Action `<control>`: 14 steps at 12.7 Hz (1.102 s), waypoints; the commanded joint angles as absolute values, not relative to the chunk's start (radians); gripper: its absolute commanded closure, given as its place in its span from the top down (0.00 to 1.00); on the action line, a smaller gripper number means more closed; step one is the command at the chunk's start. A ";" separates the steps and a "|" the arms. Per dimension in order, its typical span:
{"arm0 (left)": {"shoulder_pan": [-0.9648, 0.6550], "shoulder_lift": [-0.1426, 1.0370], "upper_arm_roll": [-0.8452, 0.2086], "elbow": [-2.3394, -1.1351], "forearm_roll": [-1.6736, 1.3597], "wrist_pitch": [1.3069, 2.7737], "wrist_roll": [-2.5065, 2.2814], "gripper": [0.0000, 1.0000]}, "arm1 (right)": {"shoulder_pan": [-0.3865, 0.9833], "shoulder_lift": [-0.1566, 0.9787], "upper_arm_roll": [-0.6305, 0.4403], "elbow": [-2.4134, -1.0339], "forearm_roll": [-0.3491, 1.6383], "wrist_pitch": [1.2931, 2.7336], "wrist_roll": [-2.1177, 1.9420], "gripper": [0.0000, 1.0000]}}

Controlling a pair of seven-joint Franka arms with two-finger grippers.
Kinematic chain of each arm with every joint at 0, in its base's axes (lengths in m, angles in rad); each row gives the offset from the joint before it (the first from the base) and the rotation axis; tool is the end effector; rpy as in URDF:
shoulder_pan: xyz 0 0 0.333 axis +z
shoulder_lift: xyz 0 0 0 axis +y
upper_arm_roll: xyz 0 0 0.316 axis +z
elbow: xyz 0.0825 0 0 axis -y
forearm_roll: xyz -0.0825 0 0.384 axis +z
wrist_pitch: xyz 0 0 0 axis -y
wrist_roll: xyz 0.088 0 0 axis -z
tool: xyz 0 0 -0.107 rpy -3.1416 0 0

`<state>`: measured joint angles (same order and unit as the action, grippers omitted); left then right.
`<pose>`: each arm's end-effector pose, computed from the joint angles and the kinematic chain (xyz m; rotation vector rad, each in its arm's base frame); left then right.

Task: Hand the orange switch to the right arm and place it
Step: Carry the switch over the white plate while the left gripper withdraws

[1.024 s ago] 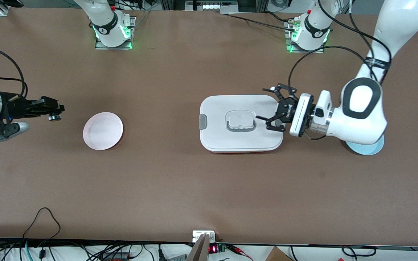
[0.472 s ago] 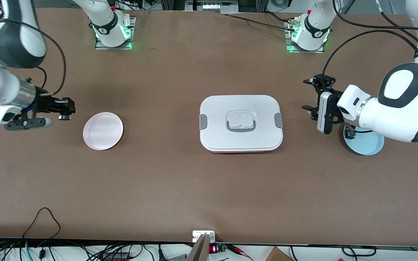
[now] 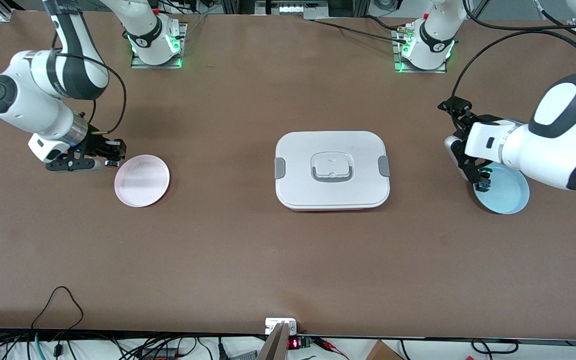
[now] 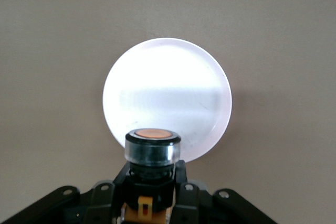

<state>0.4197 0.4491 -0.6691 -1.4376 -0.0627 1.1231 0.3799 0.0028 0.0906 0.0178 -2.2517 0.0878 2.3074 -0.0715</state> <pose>0.5767 -0.0913 0.4524 2.4687 -0.8778 -0.8784 0.5277 0.0126 0.3217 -3.0743 -0.0491 0.0511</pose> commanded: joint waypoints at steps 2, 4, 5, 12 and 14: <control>0.358 0.414 -0.686 -1.382 0.154 1.086 0.099 1.00 | 0.017 0.230 0.021 -2.249 0.067 2.475 -0.045 0.00; 0.331 0.397 -0.686 -1.353 0.210 1.101 -0.084 1.00 | 0.041 0.306 0.021 -2.250 0.071 2.557 -0.014 0.00; 0.310 0.390 -0.666 -1.310 0.228 1.120 -0.110 1.00 | 0.044 0.328 0.021 -2.252 0.071 2.583 -0.006 0.01; 0.052 0.028 -0.097 -1.656 0.081 1.683 -0.095 1.00 | 0.055 0.407 0.023 -2.252 0.071 2.675 -0.006 0.32; 0.012 -0.009 -0.072 -1.706 0.081 1.724 -0.036 1.00 | 0.057 0.396 0.021 -2.252 0.071 2.674 -0.015 0.85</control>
